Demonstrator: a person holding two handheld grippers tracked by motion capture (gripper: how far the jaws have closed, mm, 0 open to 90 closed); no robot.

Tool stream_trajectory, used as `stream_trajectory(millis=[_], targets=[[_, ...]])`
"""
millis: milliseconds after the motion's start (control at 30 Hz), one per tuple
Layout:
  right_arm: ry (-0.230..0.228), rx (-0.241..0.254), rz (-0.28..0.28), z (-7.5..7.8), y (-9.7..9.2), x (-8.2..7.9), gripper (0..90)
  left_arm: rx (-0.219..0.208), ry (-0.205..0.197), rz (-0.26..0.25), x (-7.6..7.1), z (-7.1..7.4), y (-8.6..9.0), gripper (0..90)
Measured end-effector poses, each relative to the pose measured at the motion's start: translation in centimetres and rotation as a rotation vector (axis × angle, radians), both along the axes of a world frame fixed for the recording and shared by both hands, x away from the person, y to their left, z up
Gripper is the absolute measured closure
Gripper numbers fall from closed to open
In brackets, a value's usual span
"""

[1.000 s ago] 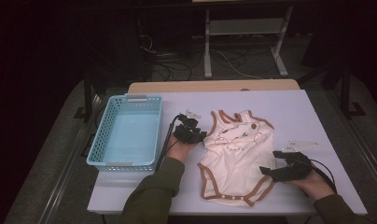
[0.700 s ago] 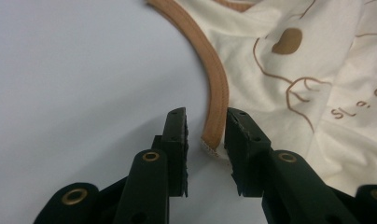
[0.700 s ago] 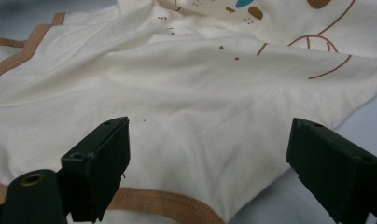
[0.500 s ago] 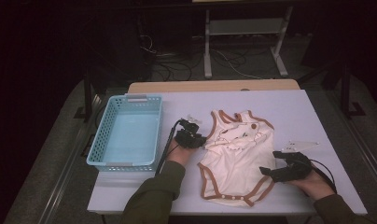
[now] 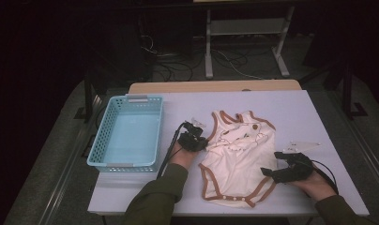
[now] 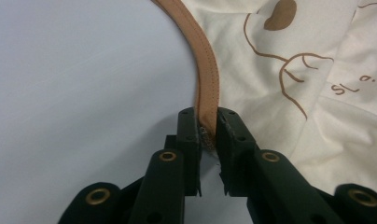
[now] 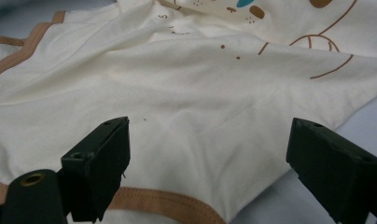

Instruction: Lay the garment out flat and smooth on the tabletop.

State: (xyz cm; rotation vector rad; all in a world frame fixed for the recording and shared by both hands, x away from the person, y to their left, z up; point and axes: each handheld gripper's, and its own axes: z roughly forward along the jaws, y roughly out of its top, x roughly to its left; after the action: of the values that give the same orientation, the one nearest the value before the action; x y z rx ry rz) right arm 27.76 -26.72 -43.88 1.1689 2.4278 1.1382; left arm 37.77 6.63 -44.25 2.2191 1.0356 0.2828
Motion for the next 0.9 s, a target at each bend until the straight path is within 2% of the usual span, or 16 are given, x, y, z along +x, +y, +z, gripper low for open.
stream_trajectory(millis=[133,267,400,467,667,900], targets=[[0.001,0.0,0.002,0.0,0.0,0.0,13.3,-0.005,0.004,-0.012,0.0,0.0,0.0,85.3],[0.002,0.001,0.002,0.0,0.0,0.0,13.3,-0.005,0.006,-0.009,0.0,0.1,0.0,86.9],[0.001,-0.001,0.001,0.0,0.0,0.0,13.3,-0.023,-0.028,0.02,0.1,0.4,-0.1,87.2],[0.002,-0.001,0.0,0.0,0.0,0.0,13.3,-0.019,-0.047,0.019,0.4,0.8,0.0,87.2],[0.002,0.0,-0.001,0.0,0.0,0.0,13.3,-0.021,-0.086,0.029,2.2,2.3,-0.3,87.2],[0.001,0.001,0.002,0.0,-0.2,0.0,13.3,-0.041,-0.119,0.047,4.7,3.0,-0.6,87.2]])
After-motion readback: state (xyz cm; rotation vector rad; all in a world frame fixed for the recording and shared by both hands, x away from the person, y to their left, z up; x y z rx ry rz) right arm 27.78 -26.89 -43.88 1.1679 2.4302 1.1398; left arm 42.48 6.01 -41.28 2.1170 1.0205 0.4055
